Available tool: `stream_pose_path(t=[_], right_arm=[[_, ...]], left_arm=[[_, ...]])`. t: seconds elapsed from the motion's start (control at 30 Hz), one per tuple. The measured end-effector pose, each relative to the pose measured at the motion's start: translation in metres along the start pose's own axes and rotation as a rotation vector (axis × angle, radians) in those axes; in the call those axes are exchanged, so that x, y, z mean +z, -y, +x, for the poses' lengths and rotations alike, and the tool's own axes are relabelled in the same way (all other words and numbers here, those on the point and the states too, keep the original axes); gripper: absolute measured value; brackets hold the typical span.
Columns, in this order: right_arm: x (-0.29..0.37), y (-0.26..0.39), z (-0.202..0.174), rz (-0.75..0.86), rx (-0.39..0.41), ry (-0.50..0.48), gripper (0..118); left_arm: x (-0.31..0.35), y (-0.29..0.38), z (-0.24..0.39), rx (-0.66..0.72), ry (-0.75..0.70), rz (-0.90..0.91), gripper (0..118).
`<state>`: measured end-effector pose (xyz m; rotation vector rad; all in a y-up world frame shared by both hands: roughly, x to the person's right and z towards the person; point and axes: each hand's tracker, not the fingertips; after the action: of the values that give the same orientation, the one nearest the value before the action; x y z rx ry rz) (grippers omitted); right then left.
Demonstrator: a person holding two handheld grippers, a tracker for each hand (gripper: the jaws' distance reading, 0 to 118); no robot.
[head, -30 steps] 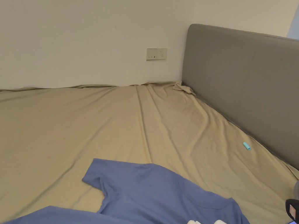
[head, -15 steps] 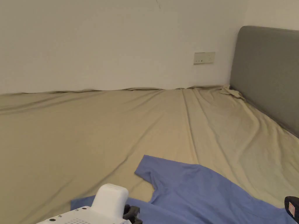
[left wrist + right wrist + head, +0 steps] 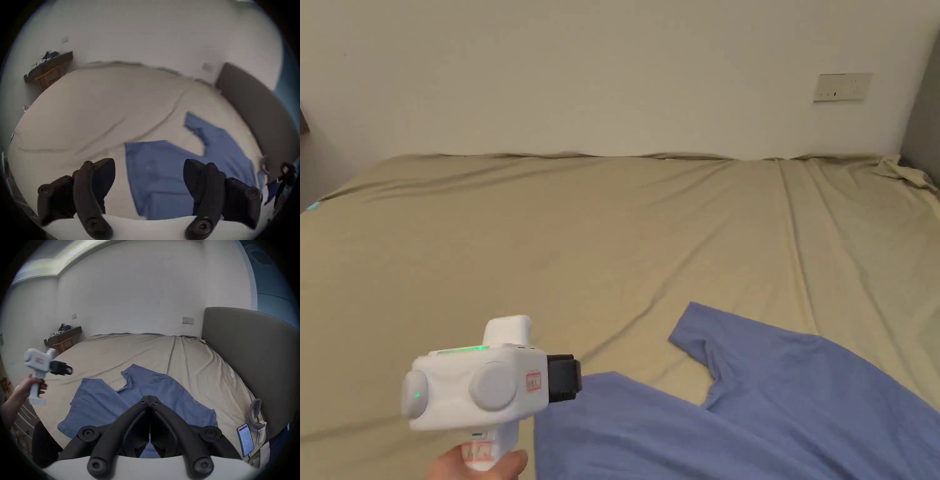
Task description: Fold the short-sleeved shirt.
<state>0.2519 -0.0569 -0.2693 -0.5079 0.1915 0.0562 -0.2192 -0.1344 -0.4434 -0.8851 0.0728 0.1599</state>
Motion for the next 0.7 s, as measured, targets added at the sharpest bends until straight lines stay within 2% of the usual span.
stream_pose_path(t=[0.1,0.17,0.2,0.23,0.3,0.33,0.37,0.4,0.43,0.47,0.53,0.7], right_arm=[[-0.023,0.0,0.009,-0.047,0.026,0.016,3],[-0.039,0.001,0.014,-0.083,0.041,0.025,3],[-0.037,-0.001,-0.003,-0.097,0.048,0.035,3],[-0.043,0.0,-0.002,-0.107,0.052,0.036,3],[-0.055,0.003,-0.001,-0.122,0.05,0.03,3],[-0.059,0.008,-0.002,-0.127,0.045,0.024,3],[-0.065,0.011,-0.003,-0.136,0.038,0.014,3],[-0.071,0.014,-0.004,-0.145,0.032,0.004,3],[-0.075,0.015,-0.007,-0.152,0.03,0.003,3],[-0.078,0.015,-0.01,-0.158,0.029,0.002,3],[-0.085,0.016,-0.011,-0.174,0.023,-0.001,3],[-0.101,-0.016,-0.011,-0.141,0.04,-0.048,4]], left_arm=[[-0.077,-0.002,-0.003,0.025,0.029,-0.13,96],[-0.116,0.003,-0.002,-0.002,-0.001,-0.193,96],[-0.126,0.012,0.0,-0.022,-0.024,-0.214,96],[-0.131,0.017,0.002,-0.021,-0.031,-0.215,96],[-0.117,0.015,0.012,-0.105,-0.052,-0.067,93],[-0.118,0.017,0.014,-0.135,-0.046,-0.059,80],[-0.124,0.024,0.017,-0.174,-0.069,-0.095,76],[-0.12,0.029,0.016,-0.206,-0.077,-0.045,67],[-0.114,0.029,0.012,-0.179,-0.06,-0.045,39],[-0.107,0.028,0.007,-0.174,-0.066,-0.042,1],[-0.089,0.03,-0.002,-0.084,0.015,-0.05,1],[-0.045,0.028,-0.009,-0.08,0.047,0.049,1]])
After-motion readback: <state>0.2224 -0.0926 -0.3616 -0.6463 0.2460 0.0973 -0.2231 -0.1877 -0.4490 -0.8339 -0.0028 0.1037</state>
